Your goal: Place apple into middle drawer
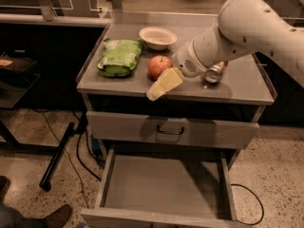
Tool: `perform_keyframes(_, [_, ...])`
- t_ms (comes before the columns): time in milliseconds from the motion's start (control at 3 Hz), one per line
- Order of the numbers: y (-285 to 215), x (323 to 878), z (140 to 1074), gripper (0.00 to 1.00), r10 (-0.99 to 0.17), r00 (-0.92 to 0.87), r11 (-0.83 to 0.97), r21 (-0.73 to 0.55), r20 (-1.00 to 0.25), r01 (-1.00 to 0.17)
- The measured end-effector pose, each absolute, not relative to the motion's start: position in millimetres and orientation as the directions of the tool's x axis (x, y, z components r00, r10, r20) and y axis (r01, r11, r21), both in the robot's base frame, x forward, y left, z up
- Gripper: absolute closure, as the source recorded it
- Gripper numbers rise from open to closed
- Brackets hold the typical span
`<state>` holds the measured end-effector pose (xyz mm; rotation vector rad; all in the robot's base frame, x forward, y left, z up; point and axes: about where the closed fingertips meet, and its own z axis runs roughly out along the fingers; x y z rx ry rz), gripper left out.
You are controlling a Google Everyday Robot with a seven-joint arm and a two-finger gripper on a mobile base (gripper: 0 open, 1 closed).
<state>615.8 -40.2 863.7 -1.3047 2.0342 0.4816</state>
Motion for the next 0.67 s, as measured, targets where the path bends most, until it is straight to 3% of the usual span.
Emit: perform_keyframes(667, [-41, 657, 873, 0.00, -0.659, -0.198, 0.405, -0.120, -0.725, -0.906])
